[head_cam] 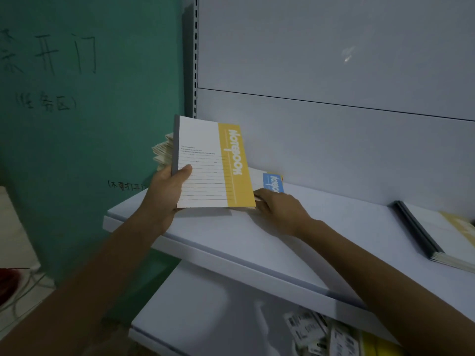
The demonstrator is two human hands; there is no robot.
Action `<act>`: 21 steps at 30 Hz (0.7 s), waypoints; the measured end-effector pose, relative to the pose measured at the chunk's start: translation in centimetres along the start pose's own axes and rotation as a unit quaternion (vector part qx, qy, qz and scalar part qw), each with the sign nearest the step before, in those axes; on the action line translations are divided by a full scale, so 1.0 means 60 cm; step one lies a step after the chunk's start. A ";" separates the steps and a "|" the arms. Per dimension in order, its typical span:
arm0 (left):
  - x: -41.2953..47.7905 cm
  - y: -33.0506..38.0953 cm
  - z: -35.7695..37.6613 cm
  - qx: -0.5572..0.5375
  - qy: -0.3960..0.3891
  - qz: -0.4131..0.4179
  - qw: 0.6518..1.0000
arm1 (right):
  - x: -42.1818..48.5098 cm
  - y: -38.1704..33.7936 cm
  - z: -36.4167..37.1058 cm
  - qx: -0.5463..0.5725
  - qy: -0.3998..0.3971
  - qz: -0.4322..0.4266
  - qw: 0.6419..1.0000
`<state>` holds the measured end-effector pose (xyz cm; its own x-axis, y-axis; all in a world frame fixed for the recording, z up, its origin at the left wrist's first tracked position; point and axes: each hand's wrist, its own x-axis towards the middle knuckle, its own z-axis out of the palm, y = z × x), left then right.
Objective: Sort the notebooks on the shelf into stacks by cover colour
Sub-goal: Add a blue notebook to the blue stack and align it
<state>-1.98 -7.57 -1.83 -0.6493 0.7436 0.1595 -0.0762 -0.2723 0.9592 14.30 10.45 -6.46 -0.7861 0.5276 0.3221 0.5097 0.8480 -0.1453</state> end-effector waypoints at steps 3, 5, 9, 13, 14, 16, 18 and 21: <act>-0.003 -0.010 0.008 -0.018 -0.001 -0.025 1.000 | 0.011 0.017 -0.018 0.171 0.027 0.054 0.983; -0.008 -0.017 0.013 -0.020 -0.014 -0.036 0.999 | 0.012 0.032 -0.038 0.228 0.049 0.060 0.971; -0.009 -0.026 0.020 -0.025 -0.015 -0.045 0.999 | -0.001 0.055 -0.068 0.258 0.100 0.061 0.959; -0.009 -0.034 0.028 -0.014 -0.018 -0.053 0.998 | -0.008 0.070 -0.091 0.258 0.203 0.084 0.941; -0.010 -0.035 0.031 -0.009 -0.024 -0.055 0.998 | -0.011 0.069 -0.096 0.252 0.227 0.081 0.937; -0.010 -0.037 0.041 -0.001 -0.037 -0.060 0.998 | -0.018 0.062 -0.105 0.234 0.267 0.067 0.932; -0.012 -0.039 0.055 0.002 -0.050 -0.064 0.997 | -0.032 0.047 -0.112 0.187 0.304 0.032 0.934; -0.014 -0.036 0.083 -0.008 -0.072 -0.077 0.994 | -0.068 0.032 -0.119 -0.042 0.336 -0.092 0.936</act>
<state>2.52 -4.57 -2.87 -0.5141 0.8566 0.0437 -0.1787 -0.1568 0.9713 21.01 9.56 -1.35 -0.4796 0.1976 0.8550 0.4348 0.8998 0.0360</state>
